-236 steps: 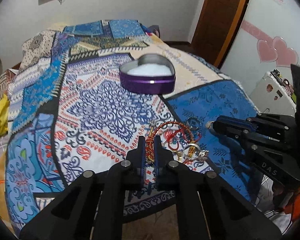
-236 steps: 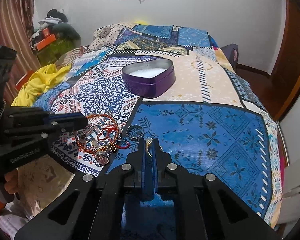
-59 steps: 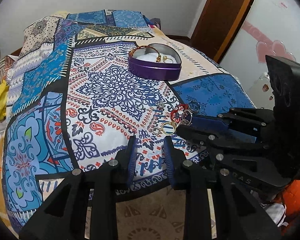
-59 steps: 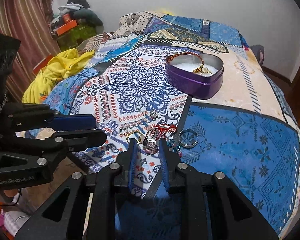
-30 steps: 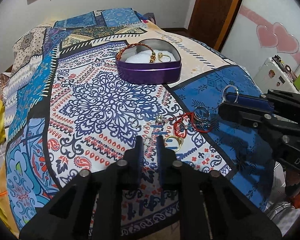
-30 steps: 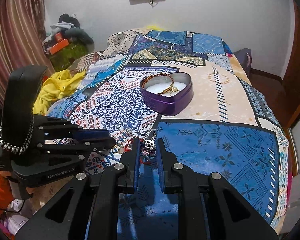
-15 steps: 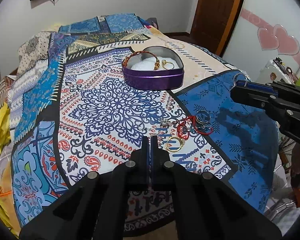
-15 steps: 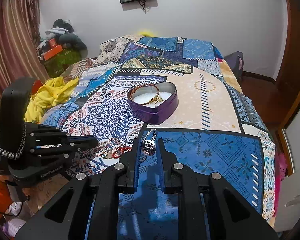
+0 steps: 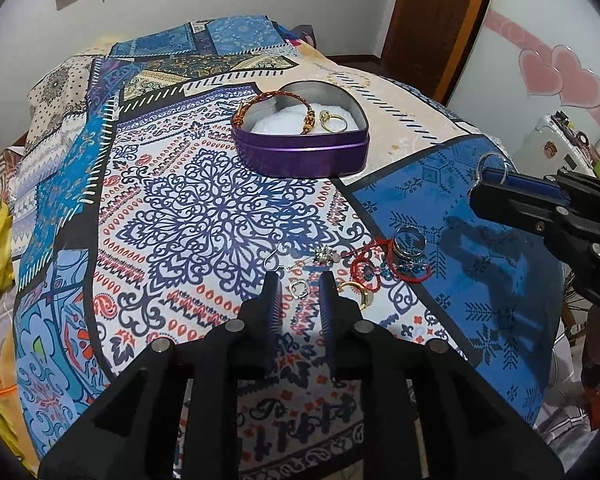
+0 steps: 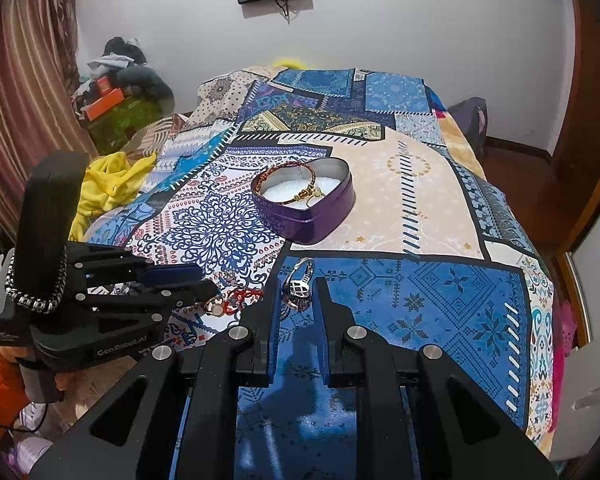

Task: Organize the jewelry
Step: 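Lower gold bracelet into the tin with left tool while right tool drops the pendant in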

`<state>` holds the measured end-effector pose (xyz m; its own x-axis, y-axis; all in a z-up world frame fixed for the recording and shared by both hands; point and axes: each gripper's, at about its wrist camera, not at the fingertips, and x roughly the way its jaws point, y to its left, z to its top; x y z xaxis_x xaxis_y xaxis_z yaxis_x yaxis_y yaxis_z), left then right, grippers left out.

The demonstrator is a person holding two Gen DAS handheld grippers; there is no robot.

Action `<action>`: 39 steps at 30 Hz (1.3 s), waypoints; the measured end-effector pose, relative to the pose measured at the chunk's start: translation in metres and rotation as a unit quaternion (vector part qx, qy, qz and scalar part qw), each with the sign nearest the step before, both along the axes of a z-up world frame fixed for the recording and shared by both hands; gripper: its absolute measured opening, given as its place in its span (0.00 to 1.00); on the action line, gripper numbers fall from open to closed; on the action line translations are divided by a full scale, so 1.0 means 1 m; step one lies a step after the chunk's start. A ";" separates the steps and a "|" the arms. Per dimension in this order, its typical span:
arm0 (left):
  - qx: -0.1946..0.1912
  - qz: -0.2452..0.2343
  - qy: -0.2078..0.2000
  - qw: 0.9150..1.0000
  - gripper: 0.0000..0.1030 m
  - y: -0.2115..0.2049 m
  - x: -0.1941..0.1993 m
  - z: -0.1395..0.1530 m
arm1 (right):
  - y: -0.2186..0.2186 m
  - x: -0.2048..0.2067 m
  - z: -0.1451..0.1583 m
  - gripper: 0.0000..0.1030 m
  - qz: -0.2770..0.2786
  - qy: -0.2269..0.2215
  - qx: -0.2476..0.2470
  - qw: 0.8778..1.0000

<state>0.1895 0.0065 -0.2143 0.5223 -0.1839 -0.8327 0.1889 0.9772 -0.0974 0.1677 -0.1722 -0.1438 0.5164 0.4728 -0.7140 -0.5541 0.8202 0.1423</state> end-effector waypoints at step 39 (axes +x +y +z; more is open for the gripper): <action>-0.025 0.033 -0.126 0.991 0.09 0.014 0.052 0.077 | 0.020 0.060 0.042 0.14 -0.014 -0.073 0.016 0.997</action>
<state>0.2411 0.0206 -0.1373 0.7247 -0.1805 -0.6650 0.1494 0.9833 -0.1041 0.2276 -0.1518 -0.1019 0.6266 0.4776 -0.6159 -0.5475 0.8322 0.0883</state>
